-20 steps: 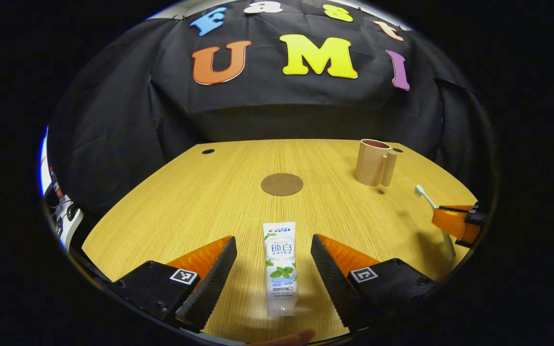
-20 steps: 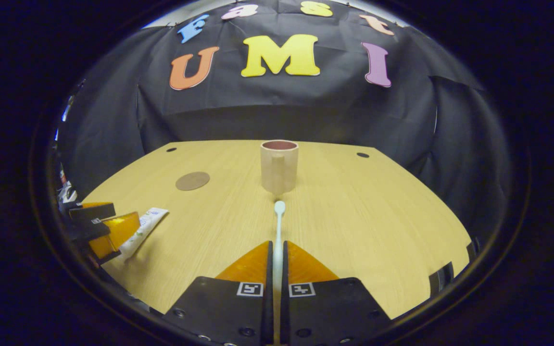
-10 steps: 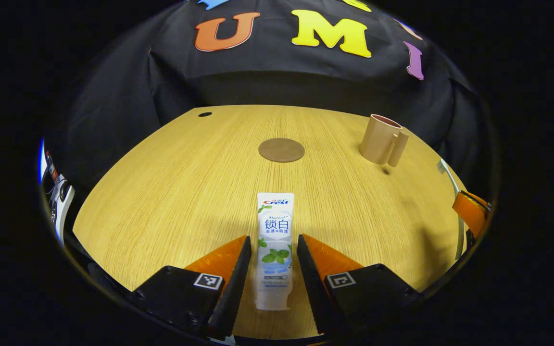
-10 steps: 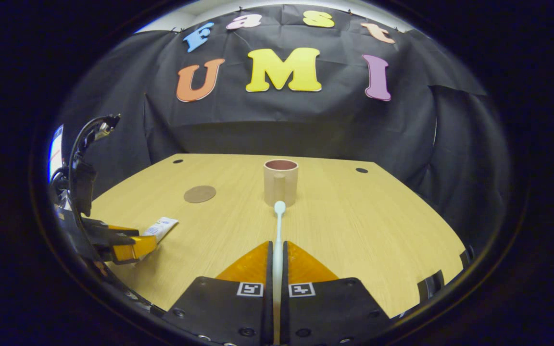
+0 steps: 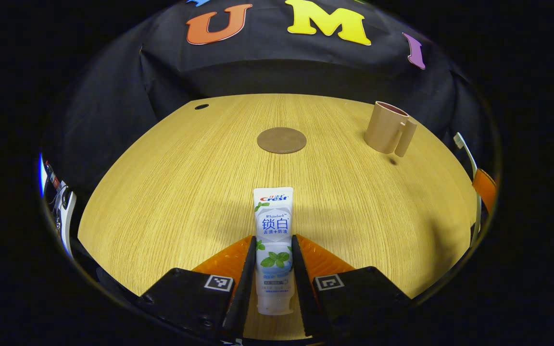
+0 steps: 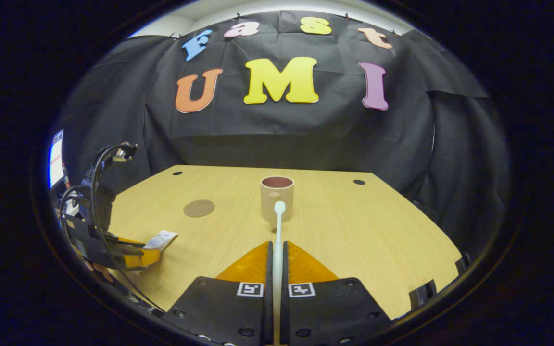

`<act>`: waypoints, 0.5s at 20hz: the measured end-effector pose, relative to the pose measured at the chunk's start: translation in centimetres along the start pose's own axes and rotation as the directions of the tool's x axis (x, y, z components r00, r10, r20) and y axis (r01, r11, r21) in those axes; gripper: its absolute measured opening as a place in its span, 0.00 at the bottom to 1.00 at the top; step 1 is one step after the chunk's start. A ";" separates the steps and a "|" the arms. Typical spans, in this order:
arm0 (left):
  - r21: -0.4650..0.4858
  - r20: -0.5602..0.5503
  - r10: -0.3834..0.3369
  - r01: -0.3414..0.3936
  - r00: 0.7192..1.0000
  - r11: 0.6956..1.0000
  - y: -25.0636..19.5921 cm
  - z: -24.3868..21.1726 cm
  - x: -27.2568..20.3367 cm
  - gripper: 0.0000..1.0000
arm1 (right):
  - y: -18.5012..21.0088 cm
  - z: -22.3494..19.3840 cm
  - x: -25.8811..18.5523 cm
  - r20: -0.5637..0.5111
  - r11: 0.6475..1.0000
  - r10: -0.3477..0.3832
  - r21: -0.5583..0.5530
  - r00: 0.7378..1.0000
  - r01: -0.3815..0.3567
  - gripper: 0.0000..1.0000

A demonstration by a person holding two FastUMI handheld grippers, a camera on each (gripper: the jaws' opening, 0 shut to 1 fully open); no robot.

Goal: Put the toothbrush and toothpaste on the desktop into the cup, then pick up the cup and place it on the coaster on the desktop.

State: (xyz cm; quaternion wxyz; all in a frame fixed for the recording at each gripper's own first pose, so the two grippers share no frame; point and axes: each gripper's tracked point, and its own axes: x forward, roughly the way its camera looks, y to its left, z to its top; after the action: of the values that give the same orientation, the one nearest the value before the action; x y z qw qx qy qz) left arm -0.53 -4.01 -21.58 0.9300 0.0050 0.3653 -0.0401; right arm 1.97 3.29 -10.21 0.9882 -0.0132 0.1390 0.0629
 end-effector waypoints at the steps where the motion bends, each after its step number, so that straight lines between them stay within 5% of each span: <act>1: -0.005 0.004 -0.003 0.003 1.000 1.000 0.1 0.1 0.0 0.47 | -0.1 0.6 0.1 0.008 1.000 0.002 0.001 1.000 -0.002 0.02; 10: -0.030 0.243 -0.044 0.053 0.969 0.998 -1.0 6.8 -3.4 0.42 | 0.1 8.3 4.4 0.109 0.999 0.048 0.014 0.993 -0.050 0.06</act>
State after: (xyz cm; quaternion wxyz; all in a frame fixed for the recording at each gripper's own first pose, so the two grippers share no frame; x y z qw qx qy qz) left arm 1.51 -5.08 -14.23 0.9663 -0.0256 0.2499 -0.0566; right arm 8.40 4.32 -3.50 0.9925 0.0017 0.0856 0.0868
